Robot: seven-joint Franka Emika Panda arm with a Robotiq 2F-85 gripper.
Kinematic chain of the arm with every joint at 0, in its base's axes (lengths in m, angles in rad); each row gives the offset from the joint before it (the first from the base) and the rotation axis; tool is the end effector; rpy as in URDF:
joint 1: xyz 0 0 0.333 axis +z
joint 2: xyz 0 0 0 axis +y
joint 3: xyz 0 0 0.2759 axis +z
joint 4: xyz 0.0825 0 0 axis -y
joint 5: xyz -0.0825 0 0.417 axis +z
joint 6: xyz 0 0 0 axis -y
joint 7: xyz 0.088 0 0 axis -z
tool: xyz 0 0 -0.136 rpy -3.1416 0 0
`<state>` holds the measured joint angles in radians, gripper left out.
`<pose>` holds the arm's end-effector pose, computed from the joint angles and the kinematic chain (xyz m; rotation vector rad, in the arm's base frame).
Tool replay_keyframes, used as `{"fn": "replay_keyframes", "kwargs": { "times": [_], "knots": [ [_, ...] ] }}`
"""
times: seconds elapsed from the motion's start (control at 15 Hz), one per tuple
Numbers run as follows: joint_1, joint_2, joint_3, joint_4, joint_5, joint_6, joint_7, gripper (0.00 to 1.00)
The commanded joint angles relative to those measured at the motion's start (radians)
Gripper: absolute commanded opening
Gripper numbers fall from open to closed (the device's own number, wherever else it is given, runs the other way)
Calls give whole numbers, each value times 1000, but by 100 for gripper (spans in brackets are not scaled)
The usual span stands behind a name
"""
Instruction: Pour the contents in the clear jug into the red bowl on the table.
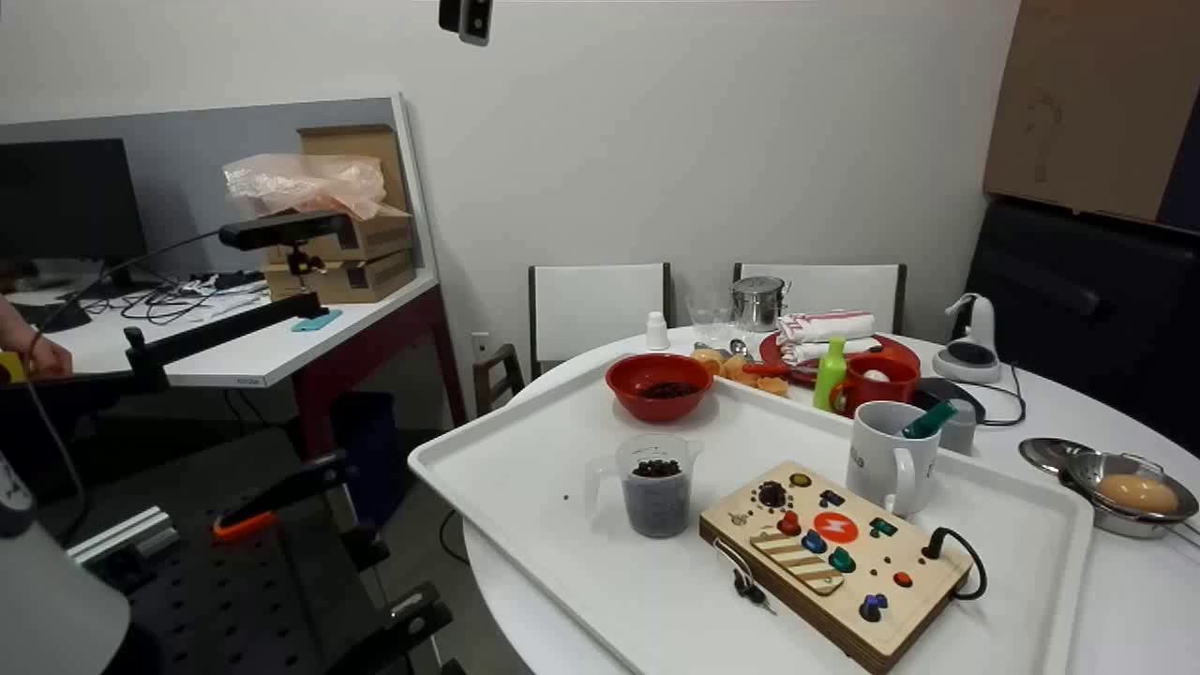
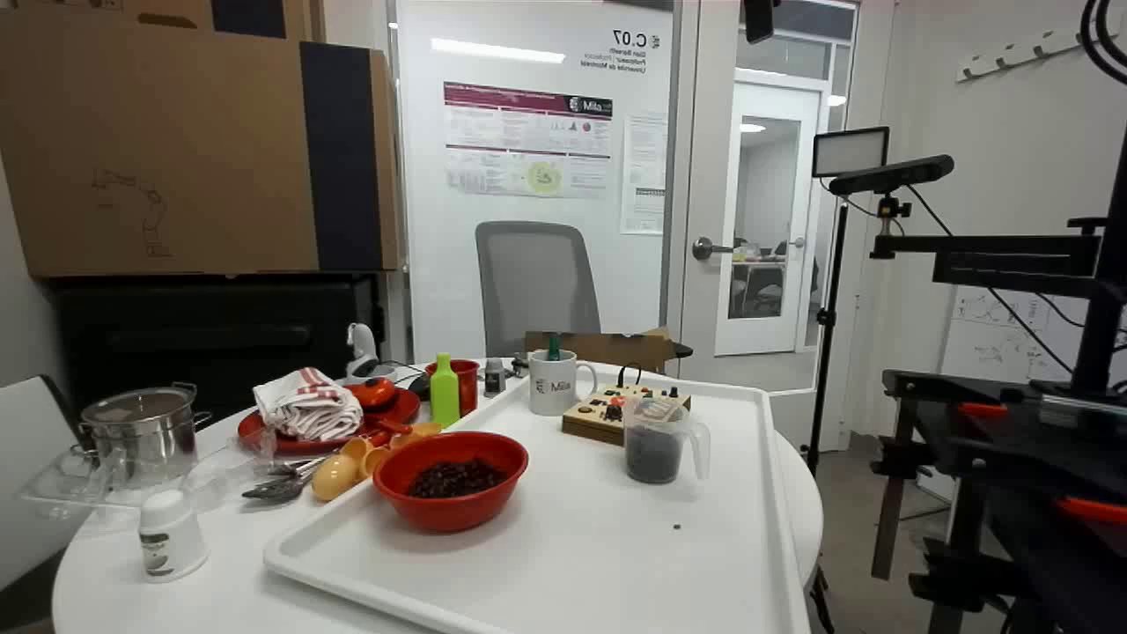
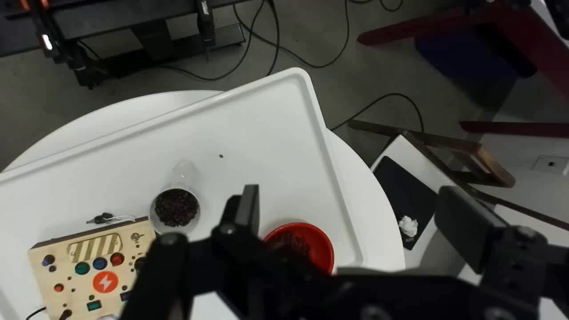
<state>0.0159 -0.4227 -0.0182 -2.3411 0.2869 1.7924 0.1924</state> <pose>0.4540 0.0312 0.4126 -2.8370 0.3910 0.2194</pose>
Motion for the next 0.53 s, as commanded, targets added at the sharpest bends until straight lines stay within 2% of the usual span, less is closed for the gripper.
{"fn": "replay_keyframes", "kwargs": {
  "times": [0.0, 0.13, 0.2, 0.4, 0.47],
  "knots": [
    [-14, 1, 11, 2, 4, -3, -4, 100],
    [-20, 13, -7, 29, 82, -63, 64, 100],
    [-22, 2, 12, 2, 28, -14, 23, 100],
    [-30, 2, 6, 6, 60, -36, 40, 100],
    [-32, 7, 19, 3, 26, -34, 43, 100]
  ]
}}
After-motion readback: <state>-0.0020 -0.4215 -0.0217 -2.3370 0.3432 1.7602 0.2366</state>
